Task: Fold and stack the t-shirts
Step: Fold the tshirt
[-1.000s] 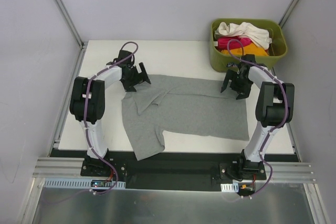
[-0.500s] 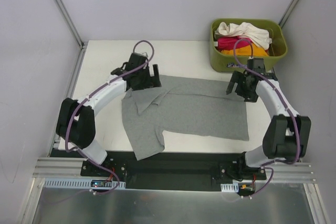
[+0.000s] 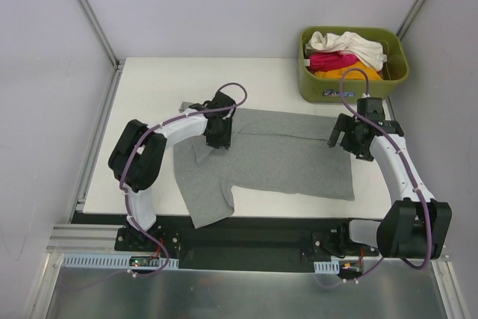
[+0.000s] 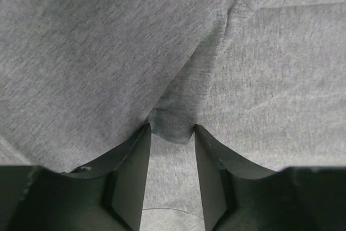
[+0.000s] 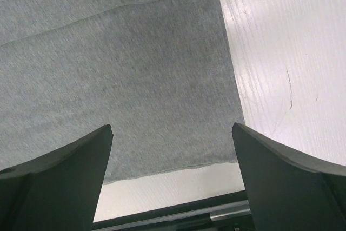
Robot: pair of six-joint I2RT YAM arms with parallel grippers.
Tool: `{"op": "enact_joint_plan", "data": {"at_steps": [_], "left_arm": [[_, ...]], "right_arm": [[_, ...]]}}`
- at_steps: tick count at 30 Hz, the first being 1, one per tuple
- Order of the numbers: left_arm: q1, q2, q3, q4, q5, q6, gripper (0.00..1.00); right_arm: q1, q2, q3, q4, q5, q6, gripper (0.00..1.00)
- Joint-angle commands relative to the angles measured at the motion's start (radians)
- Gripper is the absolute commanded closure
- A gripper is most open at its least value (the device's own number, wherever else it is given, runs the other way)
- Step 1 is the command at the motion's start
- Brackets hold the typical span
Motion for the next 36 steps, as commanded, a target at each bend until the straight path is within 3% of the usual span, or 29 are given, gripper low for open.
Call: {"op": "enact_joint_plan", "data": {"at_steps": [1, 5, 9, 19, 29, 34, 36], "left_arm": [[-0.027, 0.024, 0.051, -0.04, -0.043, 0.025, 0.66], [-0.034, 0.05, 0.075, -0.053, -0.051, 0.03, 0.74], [-0.04, 0.05, 0.095, -0.06, -0.052, 0.028, 1.0], [-0.082, -0.051, 0.128, -0.099, -0.022, -0.003, 1.0], [-0.114, 0.024, 0.197, -0.142, 0.047, -0.058, 1.0], [-0.134, 0.065, 0.218, -0.163, 0.06, -0.067, 0.9], [-0.142, 0.065, 0.214, -0.169, 0.076, -0.064, 0.79]], "right_arm": [[-0.015, -0.025, -0.013, -0.03, 0.027, 0.006, 0.03], [-0.019, -0.024, -0.019, -0.03, 0.022, 0.005, 0.03], [-0.022, -0.031, -0.019, -0.03, 0.025, -0.001, 0.03], [-0.027, -0.061, -0.033, -0.053, 0.027, -0.001, 0.03], [-0.05, -0.058, -0.027, -0.09, 0.024, 0.009, 0.03], [-0.062, -0.044, -0.027, -0.093, 0.022, 0.014, 0.03], [-0.067, -0.038, -0.027, -0.094, 0.024, 0.016, 0.03]]}}
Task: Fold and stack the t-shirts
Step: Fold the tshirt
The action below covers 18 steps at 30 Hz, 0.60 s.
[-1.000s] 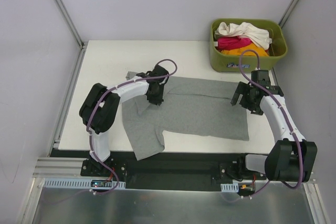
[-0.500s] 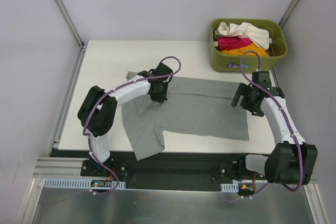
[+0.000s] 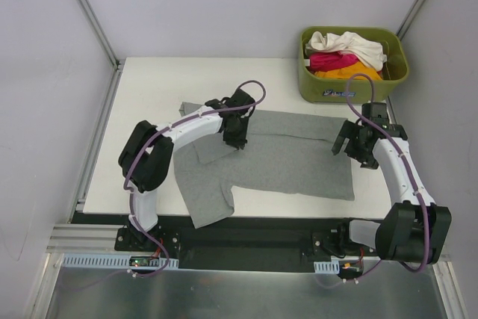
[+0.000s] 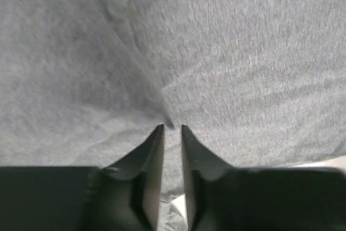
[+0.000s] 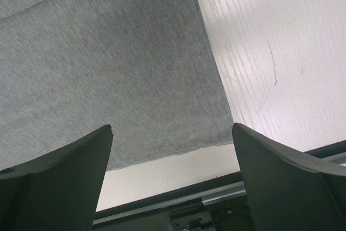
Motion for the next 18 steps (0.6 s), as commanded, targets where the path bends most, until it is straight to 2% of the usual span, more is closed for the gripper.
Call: {"op": "enact_joint_plan", "data": {"at_steps": [1, 3, 4, 6, 8, 12, 18], "left_arm": [[-0.021, 0.013, 0.023, -0.062, 0.045, -0.019, 0.72], [-0.028, -0.012, 0.014, -0.068, 0.045, -0.013, 0.54], [-0.028, -0.024, 0.0, -0.069, 0.048, -0.012, 0.38], [-0.029, -0.085, -0.018, -0.079, 0.062, -0.01, 0.22], [-0.031, -0.142, -0.061, -0.082, 0.07, -0.015, 0.01], [-0.032, -0.373, -0.191, -0.092, 0.074, -0.036, 0.01], [-0.031, -0.648, -0.522, -0.218, 0.07, -0.157, 0.01]], "right_arm": [[-0.019, -0.008, 0.005, -0.03, 0.01, 0.017, 0.03], [-0.022, -0.009, 0.006, -0.03, 0.007, 0.025, 0.03], [-0.022, -0.012, 0.006, -0.029, 0.004, 0.026, 0.03], [-0.023, -0.02, 0.006, -0.03, 0.001, 0.032, 0.03], [-0.025, -0.028, -0.001, -0.038, 0.001, 0.034, 0.03], [-0.03, -0.071, -0.029, -0.043, 0.007, 0.037, 0.03], [-0.039, -0.114, -0.076, -0.04, 0.004, 0.043, 0.03]]}}
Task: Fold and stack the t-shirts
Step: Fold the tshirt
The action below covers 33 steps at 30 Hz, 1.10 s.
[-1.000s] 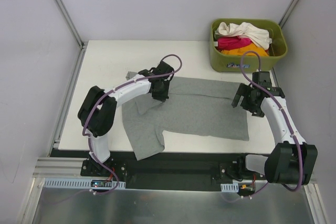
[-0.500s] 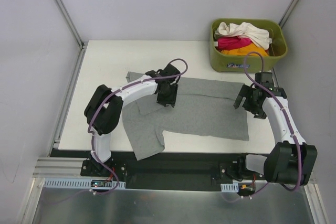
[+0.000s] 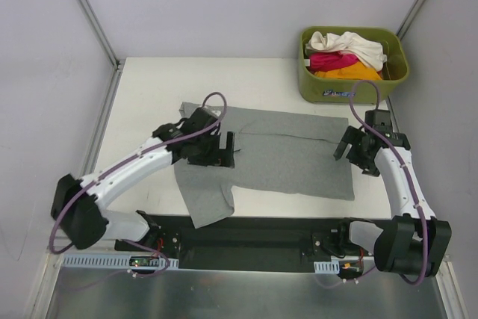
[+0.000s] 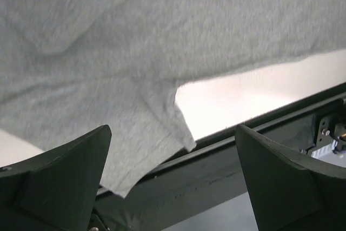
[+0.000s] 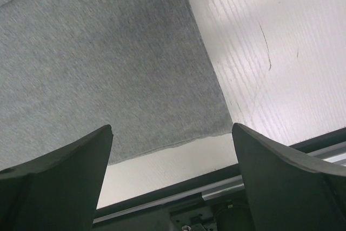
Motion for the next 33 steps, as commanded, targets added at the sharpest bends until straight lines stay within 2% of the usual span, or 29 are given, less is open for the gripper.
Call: {"op": "enact_joint_plan", "data": {"at_steps": [1, 6, 9, 11, 14, 17, 22, 26, 31, 33], "left_arm": [[-0.005, -0.143, -0.209, -0.153, 0.034, -0.131, 0.01], [-0.007, -0.301, -0.418, -0.164, 0.104, -0.24, 0.06], [-0.007, -0.326, -0.47, -0.158, 0.124, -0.277, 0.19], [-0.007, -0.311, -0.493, -0.155, 0.138, -0.28, 0.33], [-0.01, -0.286, -0.516, -0.132, 0.186, -0.279, 0.43], [-0.02, -0.279, -0.538, -0.115, 0.235, -0.274, 0.49], [-0.03, -0.271, -0.601, -0.112, 0.259, -0.283, 0.52], [-0.033, -0.231, -0.598, -0.104, 0.209, -0.283, 0.55], [-0.036, -0.167, -0.57, -0.048, 0.187, -0.28, 0.65], [-0.036, -0.144, -0.564, -0.034, 0.18, -0.28, 0.73]], "right_arm": [[-0.013, -0.046, -0.028, -0.024, 0.006, 0.023, 0.03], [-0.013, -0.048, -0.049, -0.012, -0.004, 0.027, 0.03], [-0.013, -0.036, -0.056, -0.006, -0.014, 0.035, 0.03], [-0.013, -0.029, -0.059, -0.003, -0.022, 0.035, 0.03], [-0.013, -0.026, -0.069, 0.002, -0.013, 0.042, 0.03], [-0.015, -0.022, -0.079, 0.001, -0.007, 0.046, 0.03], [-0.021, -0.023, -0.092, 0.001, 0.003, 0.058, 0.03], [-0.029, -0.045, -0.103, 0.011, 0.006, 0.066, 0.03], [-0.033, -0.072, -0.112, 0.017, 0.01, 0.072, 0.03], [-0.035, -0.086, -0.115, 0.013, 0.01, 0.073, 0.03]]}}
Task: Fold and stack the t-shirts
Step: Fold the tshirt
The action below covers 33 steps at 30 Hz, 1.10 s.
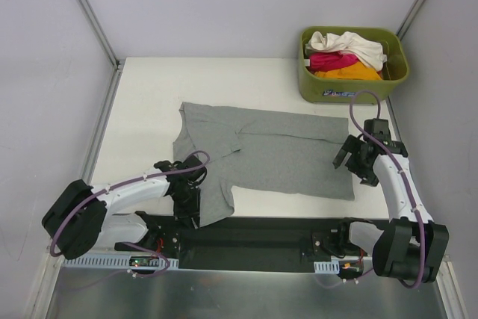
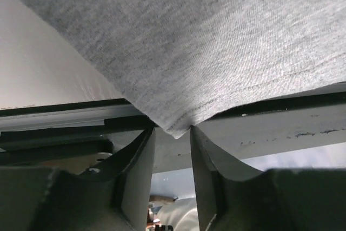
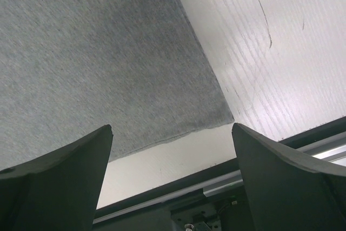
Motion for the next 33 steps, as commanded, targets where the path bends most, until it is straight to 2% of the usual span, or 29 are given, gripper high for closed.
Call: {"op": "enact_joint_plan", "data": {"at_steps": [1, 3, 4, 14, 19, 24, 33], "left_arm": [[-0.011, 0.044, 0.032, 0.043, -0.03, -0.007, 0.81], [-0.011, 0.049, 0.044, 0.048, -0.043, -0.008, 0.9], [-0.011, 0.048, 0.05, 0.048, -0.053, -0.007, 1.0], [-0.01, -0.092, 0.134, 0.053, -0.008, 0.027, 1.0], [-0.01, -0.143, 0.182, 0.054, -0.011, 0.047, 1.0], [-0.008, -0.143, 0.243, 0.054, -0.016, 0.076, 1.0], [0.024, -0.133, 0.334, 0.074, -0.091, 0.107, 1.0]], "right_arm": [[-0.015, -0.048, -0.007, -0.005, 0.013, 0.026, 0.03], [-0.015, -0.071, -0.018, -0.008, 0.011, 0.033, 0.03], [-0.015, -0.08, -0.03, -0.01, 0.007, 0.038, 0.03], [-0.05, -0.221, -0.096, -0.152, 0.082, 0.157, 0.03], [-0.065, -0.277, -0.199, -0.097, 0.018, 0.266, 0.03], [-0.082, -0.217, -0.236, -0.019, 0.005, 0.294, 0.01], [-0.093, -0.094, -0.307, 0.142, -0.051, 0.314, 0.23]]}}
